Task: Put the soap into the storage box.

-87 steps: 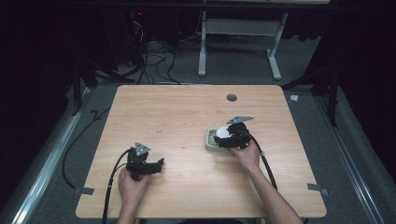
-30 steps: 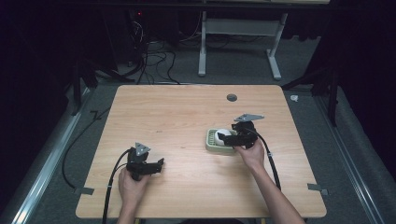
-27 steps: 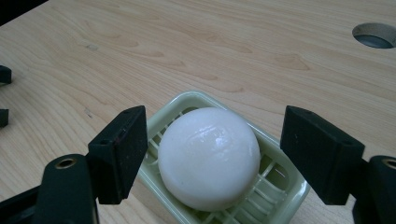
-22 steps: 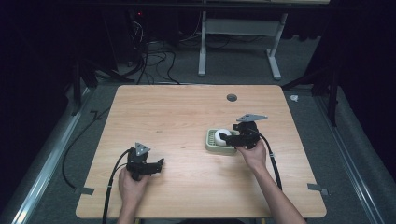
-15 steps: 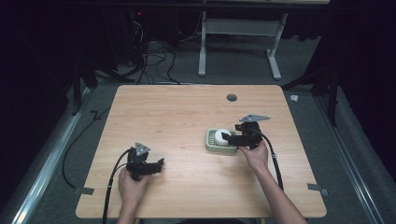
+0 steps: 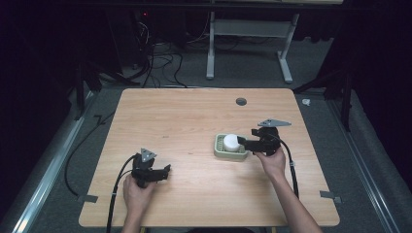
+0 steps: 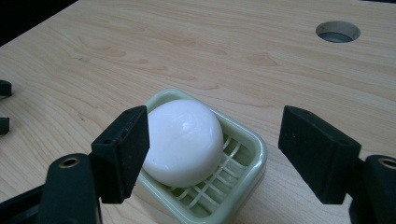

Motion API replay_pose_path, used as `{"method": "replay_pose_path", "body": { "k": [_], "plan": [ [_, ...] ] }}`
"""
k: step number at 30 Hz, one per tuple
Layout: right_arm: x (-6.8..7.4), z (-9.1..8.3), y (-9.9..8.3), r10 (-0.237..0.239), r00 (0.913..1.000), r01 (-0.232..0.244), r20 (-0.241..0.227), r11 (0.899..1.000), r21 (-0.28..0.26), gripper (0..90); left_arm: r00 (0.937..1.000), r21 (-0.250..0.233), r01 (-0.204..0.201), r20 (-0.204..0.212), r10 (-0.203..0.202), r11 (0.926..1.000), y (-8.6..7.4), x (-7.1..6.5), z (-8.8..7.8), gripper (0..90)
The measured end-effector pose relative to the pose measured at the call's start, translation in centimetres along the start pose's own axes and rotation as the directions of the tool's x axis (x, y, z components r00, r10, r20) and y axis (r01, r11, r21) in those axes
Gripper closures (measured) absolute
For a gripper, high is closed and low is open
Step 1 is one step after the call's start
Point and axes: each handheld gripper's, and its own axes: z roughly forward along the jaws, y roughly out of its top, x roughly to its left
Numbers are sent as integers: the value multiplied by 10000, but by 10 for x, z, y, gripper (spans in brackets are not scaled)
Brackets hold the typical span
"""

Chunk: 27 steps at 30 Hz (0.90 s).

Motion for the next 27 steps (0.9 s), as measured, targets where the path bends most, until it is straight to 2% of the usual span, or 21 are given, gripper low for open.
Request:
{"method": "replay_pose_path", "body": {
  "k": [17,27],
  "plan": [
    [-3,-19,2,75,9999,-71,88,9988,-479,259,10000,39,-23,-1,23,10000,0,0,0,151],
    [-6,-30,0,151,9997,-140,191,9983,-566,258,10000,34,-18,-2,18,10000,0,0,0,151]
  ]
}}
